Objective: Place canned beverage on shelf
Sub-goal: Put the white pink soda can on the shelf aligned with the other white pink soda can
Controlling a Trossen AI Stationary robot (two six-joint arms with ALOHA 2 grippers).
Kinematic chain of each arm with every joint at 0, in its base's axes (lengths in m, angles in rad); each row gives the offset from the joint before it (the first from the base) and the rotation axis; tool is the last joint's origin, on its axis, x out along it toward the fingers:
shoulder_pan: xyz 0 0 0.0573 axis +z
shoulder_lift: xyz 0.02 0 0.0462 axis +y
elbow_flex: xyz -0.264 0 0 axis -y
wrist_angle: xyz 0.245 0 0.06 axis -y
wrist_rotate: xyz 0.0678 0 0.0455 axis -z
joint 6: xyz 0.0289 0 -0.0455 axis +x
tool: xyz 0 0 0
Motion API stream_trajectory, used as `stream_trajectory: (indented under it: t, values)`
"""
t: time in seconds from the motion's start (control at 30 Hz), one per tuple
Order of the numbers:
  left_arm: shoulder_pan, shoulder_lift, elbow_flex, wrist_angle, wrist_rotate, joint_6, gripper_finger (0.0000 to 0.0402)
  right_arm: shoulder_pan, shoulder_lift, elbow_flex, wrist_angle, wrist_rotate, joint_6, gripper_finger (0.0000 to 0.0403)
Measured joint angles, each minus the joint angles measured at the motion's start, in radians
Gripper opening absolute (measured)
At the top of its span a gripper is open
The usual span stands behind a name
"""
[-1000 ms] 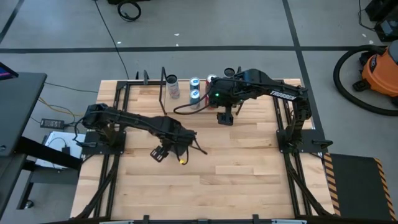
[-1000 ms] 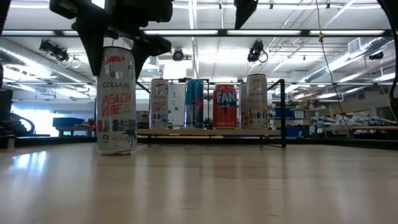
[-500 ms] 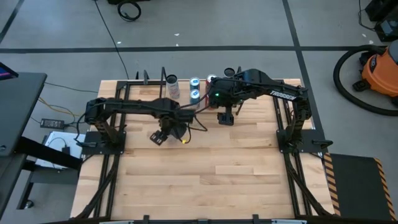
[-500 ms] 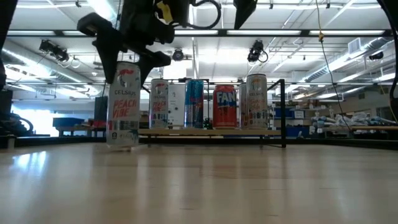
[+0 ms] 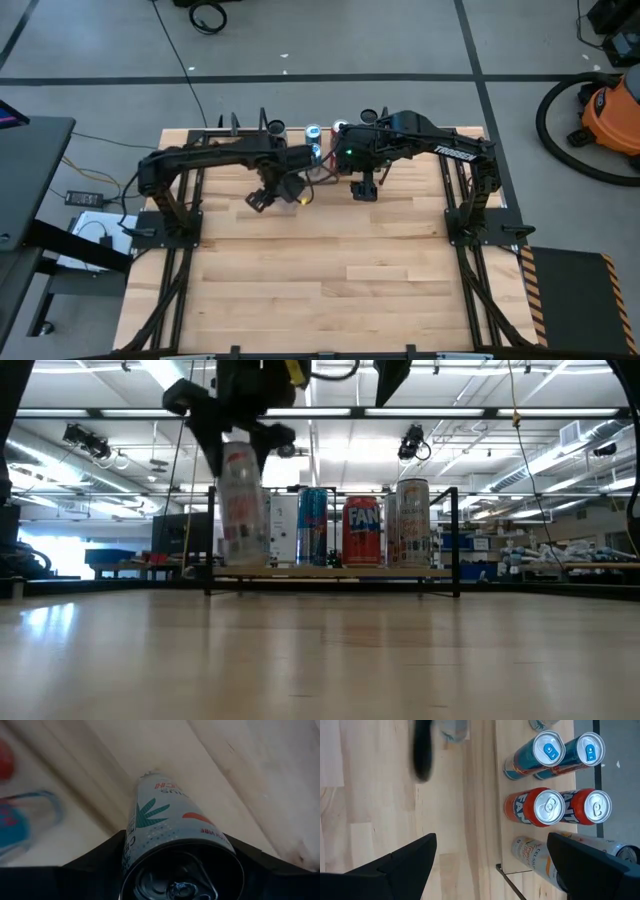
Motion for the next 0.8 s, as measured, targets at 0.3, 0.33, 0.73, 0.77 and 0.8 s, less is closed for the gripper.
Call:
stream_trajectory:
  t: [0.3, 0.33, 0.73, 0.77, 0.8]
  values:
    - [0.135, -0.001, 0.181, -0.112, -0.003, 0.101, 0.0270, 0.000, 0.000, 0.000, 0.000, 0.000, 0.000, 0.0389]
    - [0.149, -0.001, 0.187, -0.113, -0.003, 0.121, 0.0270, 0.000, 0.000, 0.000, 0.000, 0.000, 0.000, 0.0389]
    - [0.230, 0.037, 0.195, -0.064, -0.002, 0.277, 0.0270, 0.000, 0.000, 0.000, 0.000, 0.000, 0.008, 0.0389]
    - [0.236, 0.046, 0.195, -0.063, -0.003, 0.283, 0.0270, 0.000, 0.000, 0.000, 0.000, 0.000, 0.008, 0.0389]
    - [0.242, 0.056, 0.195, -0.059, -0.004, 0.290, 0.0270, 0.000, 0.000, 0.000, 0.000, 0.000, 0.008, 0.0389]
